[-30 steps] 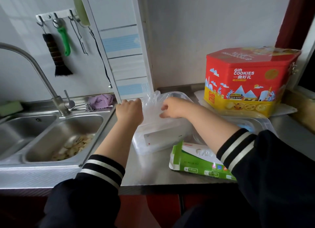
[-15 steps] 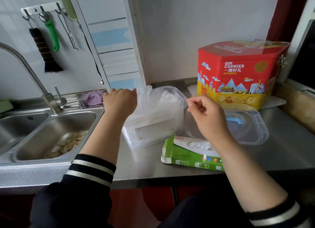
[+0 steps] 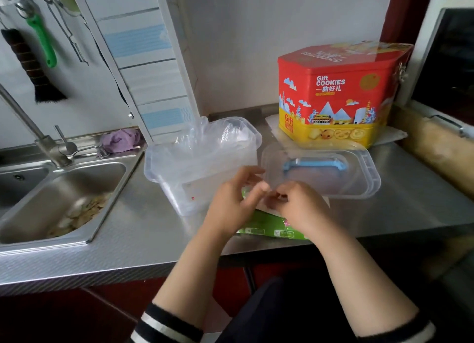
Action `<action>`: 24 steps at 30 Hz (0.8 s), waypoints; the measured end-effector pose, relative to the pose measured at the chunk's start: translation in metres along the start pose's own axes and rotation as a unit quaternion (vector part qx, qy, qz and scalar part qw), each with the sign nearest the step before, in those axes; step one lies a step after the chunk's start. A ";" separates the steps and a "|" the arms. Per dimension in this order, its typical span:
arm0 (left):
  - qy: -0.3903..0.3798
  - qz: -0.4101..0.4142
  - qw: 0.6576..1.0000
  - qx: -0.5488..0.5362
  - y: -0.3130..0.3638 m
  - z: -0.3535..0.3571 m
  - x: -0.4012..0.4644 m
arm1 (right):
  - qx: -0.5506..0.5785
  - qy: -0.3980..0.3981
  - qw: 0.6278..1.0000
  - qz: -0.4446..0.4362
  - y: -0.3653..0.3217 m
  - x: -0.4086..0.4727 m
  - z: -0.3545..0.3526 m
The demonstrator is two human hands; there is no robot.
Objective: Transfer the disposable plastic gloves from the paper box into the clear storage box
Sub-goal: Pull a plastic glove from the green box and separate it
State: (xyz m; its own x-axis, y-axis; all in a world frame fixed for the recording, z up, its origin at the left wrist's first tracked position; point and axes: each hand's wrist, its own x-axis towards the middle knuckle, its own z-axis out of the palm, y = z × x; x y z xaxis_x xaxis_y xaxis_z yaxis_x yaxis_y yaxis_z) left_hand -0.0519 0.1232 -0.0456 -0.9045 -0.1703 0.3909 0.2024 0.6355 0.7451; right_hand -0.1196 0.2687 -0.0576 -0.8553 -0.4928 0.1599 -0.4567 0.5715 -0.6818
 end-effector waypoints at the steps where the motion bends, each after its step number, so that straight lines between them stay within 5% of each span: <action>1: -0.029 -0.018 0.999 0.012 -0.009 0.008 -0.004 | -0.009 0.002 1.000 -0.007 0.001 -0.001 0.000; 11: -0.022 -0.021 0.998 0.055 -0.031 0.029 -0.015 | -0.031 0.084 0.996 -0.028 0.007 -0.011 0.007; 17: -0.032 -0.021 0.993 0.109 -0.033 0.031 -0.014 | 0.179 0.129 0.975 0.008 0.007 -0.010 0.002; 24: -0.025 0.005 0.988 0.155 -0.039 0.034 -0.012 | 0.274 0.153 0.949 -0.002 -0.010 -0.010 -0.014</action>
State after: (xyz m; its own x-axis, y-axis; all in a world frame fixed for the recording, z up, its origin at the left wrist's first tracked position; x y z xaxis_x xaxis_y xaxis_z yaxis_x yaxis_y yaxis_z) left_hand -0.0619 0.1259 -0.0975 -0.9223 -0.1300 0.3640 0.0939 0.8382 0.5373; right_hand -0.1104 0.2771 -0.0424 -0.9229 -0.2329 0.3067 -0.3366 0.1005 -0.9363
